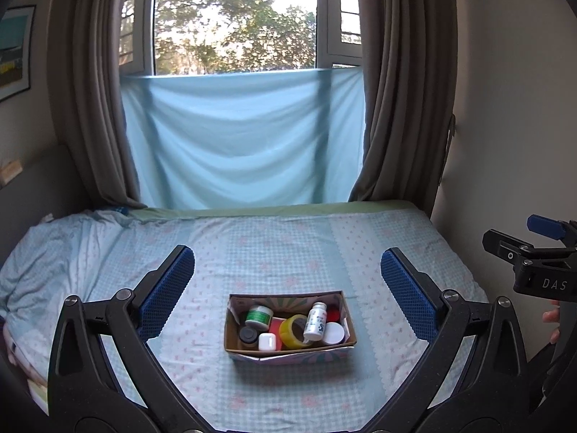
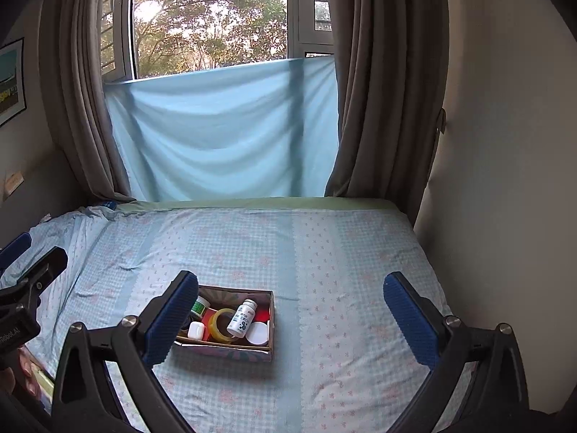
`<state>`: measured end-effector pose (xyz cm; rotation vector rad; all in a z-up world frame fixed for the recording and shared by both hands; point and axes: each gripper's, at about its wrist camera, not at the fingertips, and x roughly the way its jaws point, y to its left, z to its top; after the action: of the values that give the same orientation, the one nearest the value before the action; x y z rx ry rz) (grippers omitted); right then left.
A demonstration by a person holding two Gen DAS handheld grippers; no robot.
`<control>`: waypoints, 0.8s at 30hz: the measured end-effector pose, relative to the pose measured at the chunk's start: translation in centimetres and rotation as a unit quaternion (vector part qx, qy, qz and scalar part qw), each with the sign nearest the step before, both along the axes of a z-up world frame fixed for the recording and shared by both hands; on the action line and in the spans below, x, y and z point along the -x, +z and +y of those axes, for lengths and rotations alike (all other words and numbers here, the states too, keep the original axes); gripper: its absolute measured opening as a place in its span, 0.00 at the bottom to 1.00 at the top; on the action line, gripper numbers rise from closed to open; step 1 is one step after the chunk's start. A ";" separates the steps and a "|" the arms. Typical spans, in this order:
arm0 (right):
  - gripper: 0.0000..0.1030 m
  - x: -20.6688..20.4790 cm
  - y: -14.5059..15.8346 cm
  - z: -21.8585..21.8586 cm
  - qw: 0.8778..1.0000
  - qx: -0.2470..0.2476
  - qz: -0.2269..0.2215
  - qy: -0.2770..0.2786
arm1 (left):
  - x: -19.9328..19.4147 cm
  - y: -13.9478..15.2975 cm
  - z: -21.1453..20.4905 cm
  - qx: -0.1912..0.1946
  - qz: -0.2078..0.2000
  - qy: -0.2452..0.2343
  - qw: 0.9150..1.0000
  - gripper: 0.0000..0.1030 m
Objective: Organize rigid objects
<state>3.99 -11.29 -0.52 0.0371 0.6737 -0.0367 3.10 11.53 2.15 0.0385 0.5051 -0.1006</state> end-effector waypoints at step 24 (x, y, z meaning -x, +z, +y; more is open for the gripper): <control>0.99 0.4 0.5 0.1 1.000 0.005 -0.013 -0.005 | -0.3 -0.4 0.3 0.017 0.010 0.000 1.000 1.00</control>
<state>3.54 -11.21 0.00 0.0311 0.6478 -0.0499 3.38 11.87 1.79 0.0051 0.5234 -0.1099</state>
